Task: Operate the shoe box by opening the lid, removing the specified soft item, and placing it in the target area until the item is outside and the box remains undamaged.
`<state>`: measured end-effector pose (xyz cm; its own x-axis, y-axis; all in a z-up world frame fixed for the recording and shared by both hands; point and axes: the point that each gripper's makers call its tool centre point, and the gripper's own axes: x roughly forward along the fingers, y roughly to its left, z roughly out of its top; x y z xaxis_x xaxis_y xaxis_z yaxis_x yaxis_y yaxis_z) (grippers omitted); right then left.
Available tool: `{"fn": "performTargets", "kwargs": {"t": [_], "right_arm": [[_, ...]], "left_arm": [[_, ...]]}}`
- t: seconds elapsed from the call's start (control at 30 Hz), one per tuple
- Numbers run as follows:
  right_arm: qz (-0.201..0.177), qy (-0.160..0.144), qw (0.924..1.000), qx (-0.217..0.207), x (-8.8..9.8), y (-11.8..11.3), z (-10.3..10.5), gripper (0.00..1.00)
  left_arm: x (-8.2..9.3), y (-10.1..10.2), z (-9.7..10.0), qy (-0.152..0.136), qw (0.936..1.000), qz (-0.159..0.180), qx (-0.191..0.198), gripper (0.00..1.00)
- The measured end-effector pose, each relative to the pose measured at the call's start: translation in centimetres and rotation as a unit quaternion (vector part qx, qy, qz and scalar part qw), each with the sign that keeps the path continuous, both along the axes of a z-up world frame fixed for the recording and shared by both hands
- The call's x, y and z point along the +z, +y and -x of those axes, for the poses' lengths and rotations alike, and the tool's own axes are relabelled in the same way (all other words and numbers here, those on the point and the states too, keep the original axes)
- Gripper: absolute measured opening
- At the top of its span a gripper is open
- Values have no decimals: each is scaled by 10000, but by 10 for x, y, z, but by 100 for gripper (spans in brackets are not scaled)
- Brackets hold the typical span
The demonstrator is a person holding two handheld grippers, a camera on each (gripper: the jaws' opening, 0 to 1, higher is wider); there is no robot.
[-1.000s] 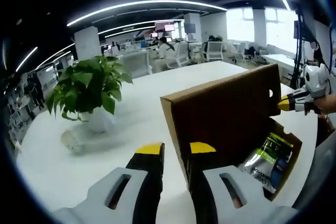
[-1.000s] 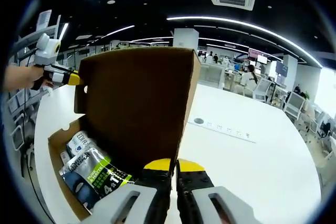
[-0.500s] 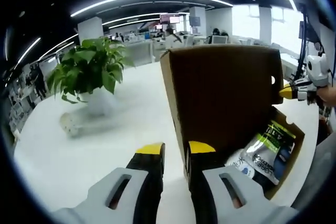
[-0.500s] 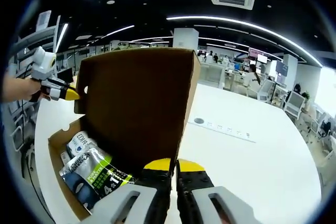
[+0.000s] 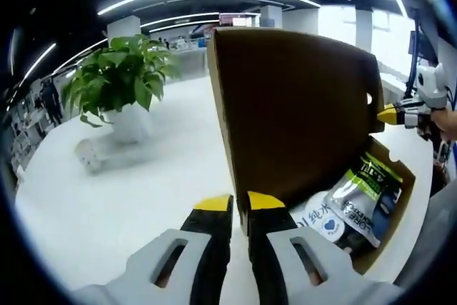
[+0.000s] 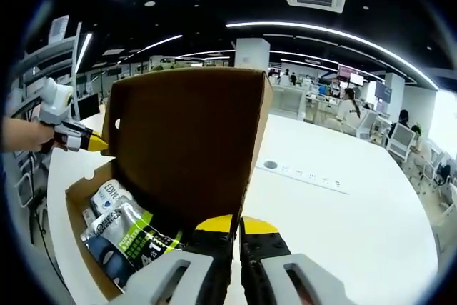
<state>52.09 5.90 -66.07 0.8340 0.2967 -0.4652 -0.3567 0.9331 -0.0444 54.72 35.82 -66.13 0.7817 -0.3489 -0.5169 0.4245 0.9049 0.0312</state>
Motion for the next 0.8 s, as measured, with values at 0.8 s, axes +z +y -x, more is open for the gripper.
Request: {"fn": "performTargets", "kwargs": {"t": [0.8], "right_arm": [[-130,-55,9999,-80,-2,2,2,0]], "left_arm": [[0,3,-1,-48,10000,39,54,1]]}}
